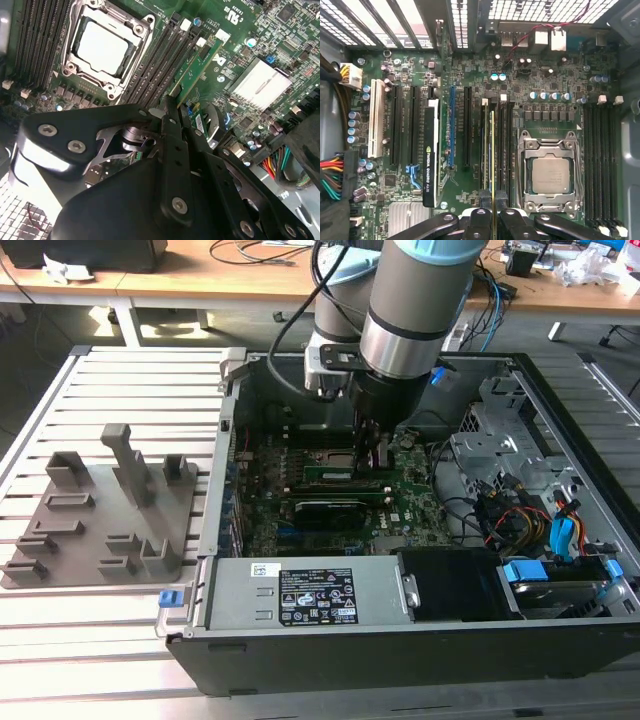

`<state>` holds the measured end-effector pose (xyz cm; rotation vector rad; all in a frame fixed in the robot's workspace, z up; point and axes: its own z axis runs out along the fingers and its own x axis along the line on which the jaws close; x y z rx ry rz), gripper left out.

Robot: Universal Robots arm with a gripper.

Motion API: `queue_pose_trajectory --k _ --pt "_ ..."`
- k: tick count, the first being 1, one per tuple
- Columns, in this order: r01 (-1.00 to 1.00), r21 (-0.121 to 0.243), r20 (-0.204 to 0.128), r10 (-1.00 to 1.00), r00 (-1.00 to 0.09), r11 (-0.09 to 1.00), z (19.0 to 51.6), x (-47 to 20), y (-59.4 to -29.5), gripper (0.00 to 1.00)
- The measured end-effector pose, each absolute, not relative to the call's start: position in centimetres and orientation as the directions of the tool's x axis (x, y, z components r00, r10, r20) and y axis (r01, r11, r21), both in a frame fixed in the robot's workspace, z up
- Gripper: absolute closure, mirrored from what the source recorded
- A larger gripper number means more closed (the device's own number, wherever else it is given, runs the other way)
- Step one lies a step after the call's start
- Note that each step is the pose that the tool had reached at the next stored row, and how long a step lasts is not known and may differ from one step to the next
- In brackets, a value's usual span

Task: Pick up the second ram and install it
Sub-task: 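Insert the second ram into the second slot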

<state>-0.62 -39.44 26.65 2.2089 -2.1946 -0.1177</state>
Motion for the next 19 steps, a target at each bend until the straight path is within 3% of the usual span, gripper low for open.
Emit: queue_pose_trajectory --k 6,9,19 --pt "-0.997 0.071 -0.036 -0.999 0.005 -0.008 25.8 -1.4 -39.1 0.86" --pt "-0.997 0.071 -0.066 -0.998 0.005 -0.010 25.1 -2.0 -38.9 0.86" --pt "-0.997 0.071 -0.068 -0.998 0.016 -0.021 23.1 -2.0 -38.6 0.86"
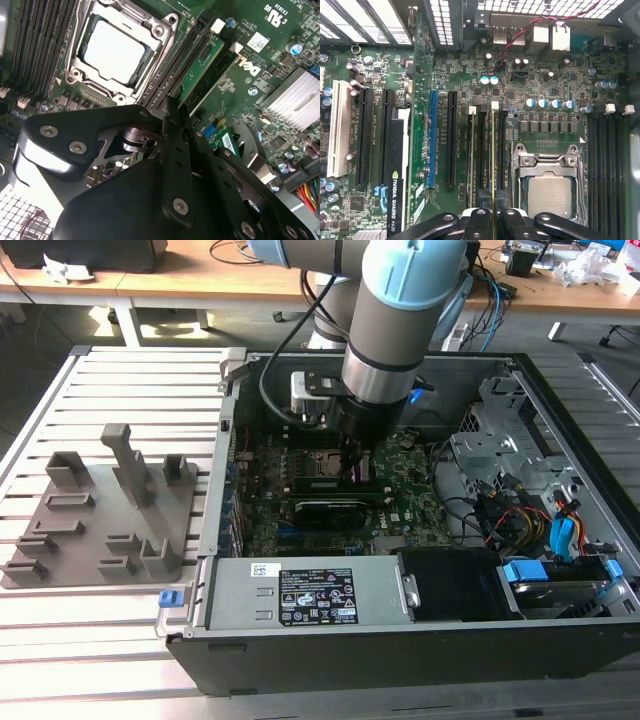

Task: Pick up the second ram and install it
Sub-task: 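Insert the second ram into the second slot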

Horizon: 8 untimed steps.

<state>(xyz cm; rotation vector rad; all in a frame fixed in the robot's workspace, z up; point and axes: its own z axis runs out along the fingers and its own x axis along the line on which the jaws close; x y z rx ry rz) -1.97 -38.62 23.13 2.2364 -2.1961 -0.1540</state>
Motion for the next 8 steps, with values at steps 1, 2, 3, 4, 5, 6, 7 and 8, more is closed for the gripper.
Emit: queue_pose_trajectory --k 1,2,3,4,5,6,7,8 --pt "-0.997 0.071 -0.068 -0.998 0.016 -0.021 23.09 -1.99 -38.61 0.86" --pt "-0.997 0.071 -0.068 -0.998 0.016 -0.020 23.05 -2.01 -38.60 0.86" --pt "-0.997 0.071 -0.068 -0.998 0.016 -0.021 22.96 -2.02 -38.57 0.86" --pt "-0.997 0.071 -0.068 -0.998 0.016 -0.021 22.87 -2.03 -38.53 0.86" --pt "-0.997 0.071 -0.068 -0.998 0.016 -0.021 22.78 -2.03 -38.50 0.86" --pt "-0.997 0.071 -0.068 -0.998 0.016 -0.021 22.72 -2.03 -38.49 0.86" --pt "-0.997 0.071 -0.068 -0.998 0.016 -0.021 22.68 -2.03 -38.49 0.86" --pt "-0.997 0.071 -0.068 -0.998 0.016 -0.021 22.66 -2.03 -38.49 0.86"
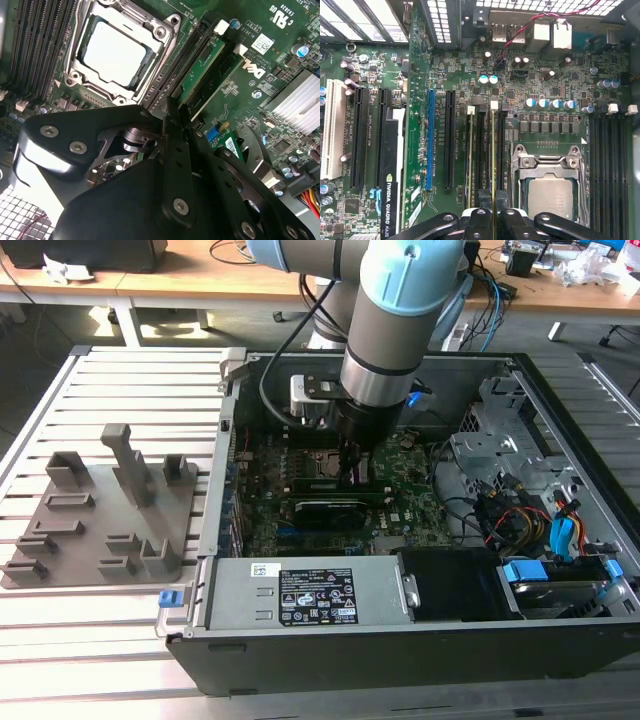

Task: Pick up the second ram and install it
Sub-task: 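Insert the second ram into the second slot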

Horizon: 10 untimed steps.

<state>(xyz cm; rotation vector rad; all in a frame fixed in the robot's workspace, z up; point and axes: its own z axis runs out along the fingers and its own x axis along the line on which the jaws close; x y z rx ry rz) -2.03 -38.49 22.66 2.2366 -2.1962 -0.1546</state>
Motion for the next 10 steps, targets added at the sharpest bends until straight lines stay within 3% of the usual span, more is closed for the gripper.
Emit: queue_pose_trajectory --k 10 --pt "-0.997 0.071 -0.068 -0.998 0.008 -0.013 22.66 -2.03 -38.15 0.86"
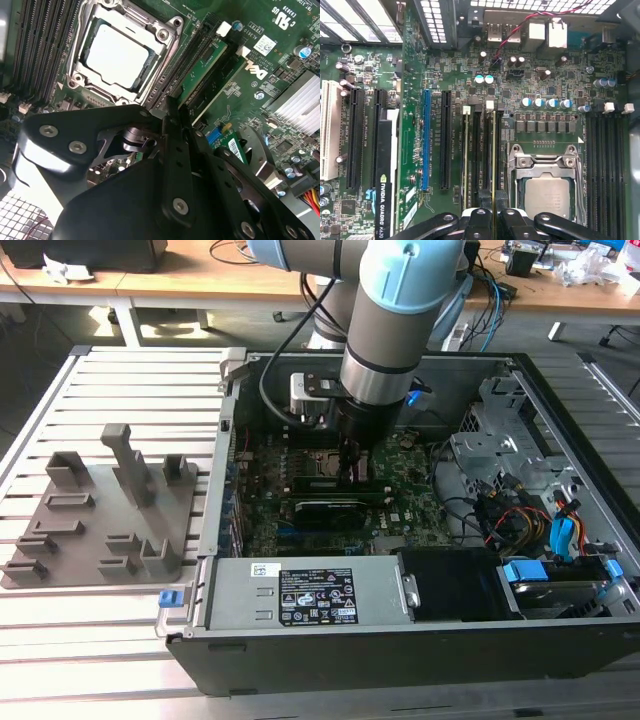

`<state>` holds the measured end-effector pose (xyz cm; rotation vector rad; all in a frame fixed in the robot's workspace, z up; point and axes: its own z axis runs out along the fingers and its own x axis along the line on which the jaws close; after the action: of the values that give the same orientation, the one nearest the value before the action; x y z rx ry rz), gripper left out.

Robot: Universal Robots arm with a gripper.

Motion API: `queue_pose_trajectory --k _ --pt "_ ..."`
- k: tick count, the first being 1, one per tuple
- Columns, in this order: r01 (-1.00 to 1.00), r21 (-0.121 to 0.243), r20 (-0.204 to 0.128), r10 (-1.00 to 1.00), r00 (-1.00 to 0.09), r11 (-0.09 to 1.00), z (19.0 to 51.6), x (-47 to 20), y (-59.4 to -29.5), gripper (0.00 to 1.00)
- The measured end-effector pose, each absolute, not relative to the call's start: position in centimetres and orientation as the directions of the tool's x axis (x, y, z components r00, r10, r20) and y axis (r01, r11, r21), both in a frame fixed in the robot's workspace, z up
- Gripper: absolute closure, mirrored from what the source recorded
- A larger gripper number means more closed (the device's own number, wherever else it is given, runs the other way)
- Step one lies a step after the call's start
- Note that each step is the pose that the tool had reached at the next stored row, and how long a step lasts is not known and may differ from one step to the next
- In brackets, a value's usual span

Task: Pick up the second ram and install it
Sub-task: 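Insert the second ram into the second slot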

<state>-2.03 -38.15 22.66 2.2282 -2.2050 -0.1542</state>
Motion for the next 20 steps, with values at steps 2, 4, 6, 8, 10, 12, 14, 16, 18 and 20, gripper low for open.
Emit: queue_pose_trajectory --k 2,4,6,8,10,12,14,16,18,20 --pt "-0.997 0.071 -0.068 -0.998 0.008 -0.013 22.64 -2.04 -38.19 0.86" --pt "-0.997 0.071 -0.068 -0.998 0.008 -0.013 22.65 -1.97 -38.28 0.86" --pt "-0.997 0.071 -0.068 -0.998 0.008 -0.012 22.64 -1.91 -38.30 0.86" --pt "-0.997 0.071 -0.068 -0.998 0.009 -0.014 22.63 -1.91 -38.33 0.86" --pt "-0.997 0.071 -0.068 -0.998 0.012 -0.017 22.60 -1.91 -38.33 0.86" --pt "-0.997 0.071 -0.068 -0.998 0.014 -0.019 22.53 -1.91 -38.33 0.86" --pt "-0.997 0.071 -0.068 -0.998 0.014 -0.019 22.42 -1.91 -38.33 0.86" --pt "-0.997 0.071 -0.068 -0.998 0.014 -0.019 22.29 -1.91 -38.33 0.86" --pt "-0.997 0.071 -0.068 -0.998 0.014 -0.019 22.10 -1.92 -38.33 0.86" --pt "-0.997 0.071 -0.068 -0.998 0.014 -0.019 21.97 -1.97 -38.33 0.86"
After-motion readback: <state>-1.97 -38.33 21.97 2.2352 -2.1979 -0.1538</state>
